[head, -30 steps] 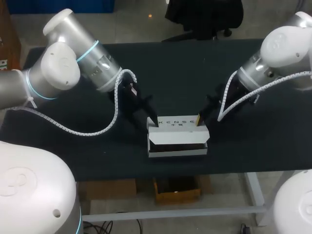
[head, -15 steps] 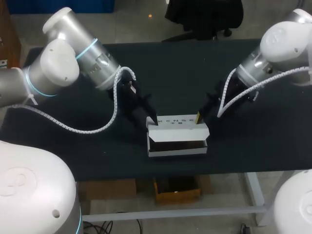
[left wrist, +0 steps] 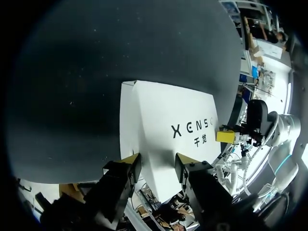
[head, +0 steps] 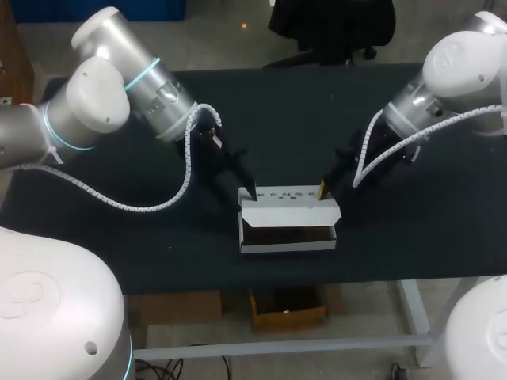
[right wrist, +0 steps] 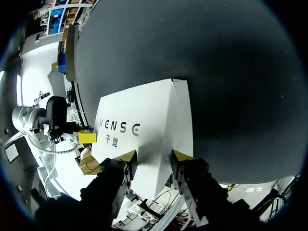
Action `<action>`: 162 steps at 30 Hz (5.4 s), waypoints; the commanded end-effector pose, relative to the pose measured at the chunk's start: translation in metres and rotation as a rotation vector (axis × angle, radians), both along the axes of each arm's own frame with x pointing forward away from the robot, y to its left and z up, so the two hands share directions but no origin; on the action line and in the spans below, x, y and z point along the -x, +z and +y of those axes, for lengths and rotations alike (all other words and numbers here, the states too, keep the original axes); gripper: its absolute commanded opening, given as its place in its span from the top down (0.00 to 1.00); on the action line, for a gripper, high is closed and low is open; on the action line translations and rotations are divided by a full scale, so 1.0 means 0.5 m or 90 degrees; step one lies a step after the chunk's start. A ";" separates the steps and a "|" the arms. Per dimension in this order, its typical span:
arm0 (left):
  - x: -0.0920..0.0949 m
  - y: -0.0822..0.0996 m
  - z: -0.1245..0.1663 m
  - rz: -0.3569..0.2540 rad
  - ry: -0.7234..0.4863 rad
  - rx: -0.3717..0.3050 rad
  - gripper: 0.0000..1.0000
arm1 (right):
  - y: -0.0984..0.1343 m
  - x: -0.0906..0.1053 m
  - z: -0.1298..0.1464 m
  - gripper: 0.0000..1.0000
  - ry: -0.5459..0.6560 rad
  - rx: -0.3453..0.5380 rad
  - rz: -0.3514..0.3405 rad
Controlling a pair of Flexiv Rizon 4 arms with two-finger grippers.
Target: Assemble the packaging by folding the flat box into shape, placing the metal phone stand inside, and closing the box properly
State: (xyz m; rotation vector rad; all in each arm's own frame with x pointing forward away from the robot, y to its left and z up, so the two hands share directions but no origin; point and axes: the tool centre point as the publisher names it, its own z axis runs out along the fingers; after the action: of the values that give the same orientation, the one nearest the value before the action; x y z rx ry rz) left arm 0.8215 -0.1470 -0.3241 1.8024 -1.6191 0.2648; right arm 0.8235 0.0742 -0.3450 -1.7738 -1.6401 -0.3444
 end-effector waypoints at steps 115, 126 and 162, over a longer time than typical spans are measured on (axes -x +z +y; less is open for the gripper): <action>-0.051 0.029 -0.016 0.198 0.015 0.048 0.54 | 0.040 -0.048 0.032 0.56 -0.015 -0.002 0.078; -0.059 0.032 -0.020 0.198 0.020 0.051 0.54 | 0.035 -0.052 0.040 0.56 -0.016 -0.003 0.080; -0.039 -0.004 0.007 0.159 0.022 0.017 0.55 | 0.005 -0.033 0.028 0.53 -0.006 0.001 0.063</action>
State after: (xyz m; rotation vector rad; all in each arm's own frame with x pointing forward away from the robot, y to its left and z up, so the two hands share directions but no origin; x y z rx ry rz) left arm 0.8430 -0.1424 -0.3298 1.7580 -1.3984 0.0713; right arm 0.8423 0.0865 -0.3417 -1.7698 -1.5635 -0.2487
